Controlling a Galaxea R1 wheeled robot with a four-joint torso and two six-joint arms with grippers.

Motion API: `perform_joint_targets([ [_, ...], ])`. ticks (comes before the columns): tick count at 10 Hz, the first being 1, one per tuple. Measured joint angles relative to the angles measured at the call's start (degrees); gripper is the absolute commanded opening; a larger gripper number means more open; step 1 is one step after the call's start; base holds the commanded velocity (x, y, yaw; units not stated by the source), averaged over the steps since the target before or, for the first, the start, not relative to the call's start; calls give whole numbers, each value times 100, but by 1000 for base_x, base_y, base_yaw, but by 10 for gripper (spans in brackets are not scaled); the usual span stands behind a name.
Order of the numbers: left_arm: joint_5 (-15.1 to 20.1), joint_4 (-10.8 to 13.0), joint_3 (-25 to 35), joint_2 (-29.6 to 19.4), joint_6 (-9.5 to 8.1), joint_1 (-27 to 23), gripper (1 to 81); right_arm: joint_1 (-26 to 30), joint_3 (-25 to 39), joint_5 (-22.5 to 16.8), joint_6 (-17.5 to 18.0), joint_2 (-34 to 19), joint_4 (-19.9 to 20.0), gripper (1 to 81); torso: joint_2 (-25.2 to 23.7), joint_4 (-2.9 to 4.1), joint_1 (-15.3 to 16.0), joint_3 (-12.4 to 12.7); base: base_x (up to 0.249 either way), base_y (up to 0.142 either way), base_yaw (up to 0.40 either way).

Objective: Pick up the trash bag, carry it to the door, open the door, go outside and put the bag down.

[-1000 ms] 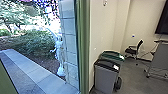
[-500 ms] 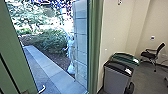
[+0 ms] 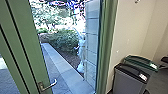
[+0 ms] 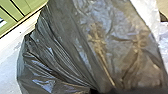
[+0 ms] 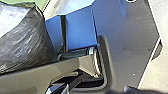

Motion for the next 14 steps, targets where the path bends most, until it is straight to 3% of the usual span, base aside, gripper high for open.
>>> perform_joint_targets([
  [14,0,4,0,-5,18,46,10,0,0,0,22,9,0,811,0,0,0,0,0,0,355],
])
